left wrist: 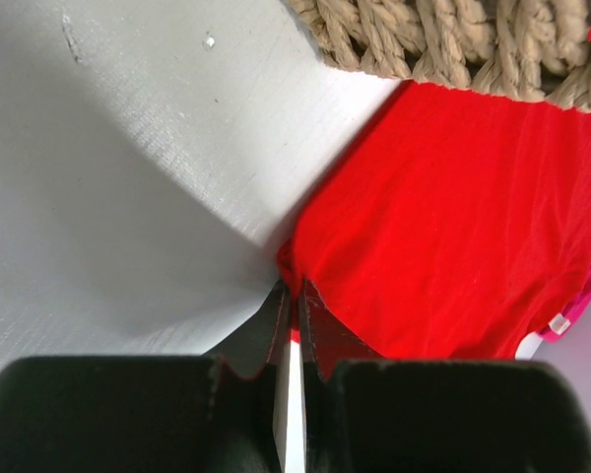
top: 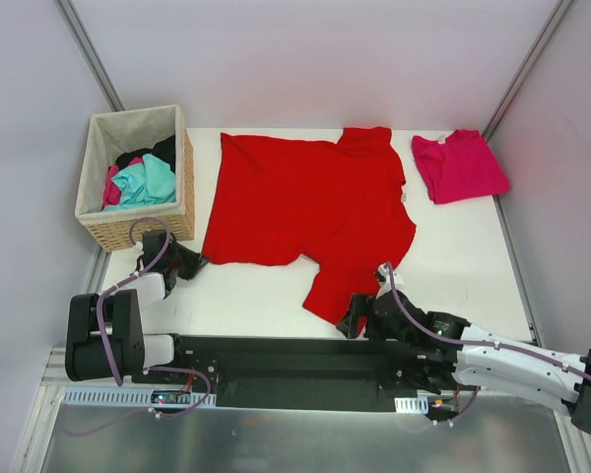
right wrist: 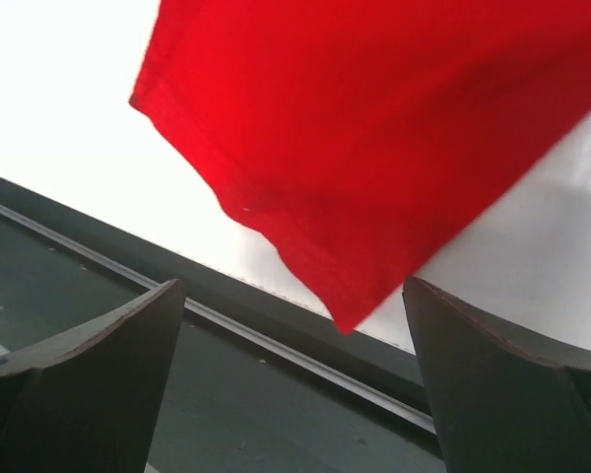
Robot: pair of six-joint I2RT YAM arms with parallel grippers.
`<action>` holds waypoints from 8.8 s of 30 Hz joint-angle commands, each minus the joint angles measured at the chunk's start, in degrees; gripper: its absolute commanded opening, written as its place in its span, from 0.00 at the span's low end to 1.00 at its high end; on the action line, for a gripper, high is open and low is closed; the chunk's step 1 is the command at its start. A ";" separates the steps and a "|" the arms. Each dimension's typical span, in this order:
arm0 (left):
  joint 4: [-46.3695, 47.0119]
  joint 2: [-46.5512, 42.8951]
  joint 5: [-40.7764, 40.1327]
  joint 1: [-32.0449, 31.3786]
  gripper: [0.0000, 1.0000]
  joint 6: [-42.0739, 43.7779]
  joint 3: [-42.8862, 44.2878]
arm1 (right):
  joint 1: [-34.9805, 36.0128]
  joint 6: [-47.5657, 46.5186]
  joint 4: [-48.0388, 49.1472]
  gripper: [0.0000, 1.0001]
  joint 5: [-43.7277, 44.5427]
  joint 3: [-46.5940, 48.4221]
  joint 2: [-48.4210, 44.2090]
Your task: Fold and stack the t-shirts
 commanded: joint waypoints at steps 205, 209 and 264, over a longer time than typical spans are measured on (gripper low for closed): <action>-54.90 -48.97 -2.08 -13.05 0.00 5.69 16.31 | -54.45 -32.12 -40.89 0.01 -8.36 42.94 -15.39; -55.08 -45.90 -3.58 -12.96 0.00 6.13 17.27 | -54.45 -32.04 -37.64 0.01 -11.69 41.80 -13.03; -59.21 -31.48 -11.94 -12.96 0.00 13.60 44.08 | -46.20 -32.12 -17.59 0.01 -23.04 58.14 16.34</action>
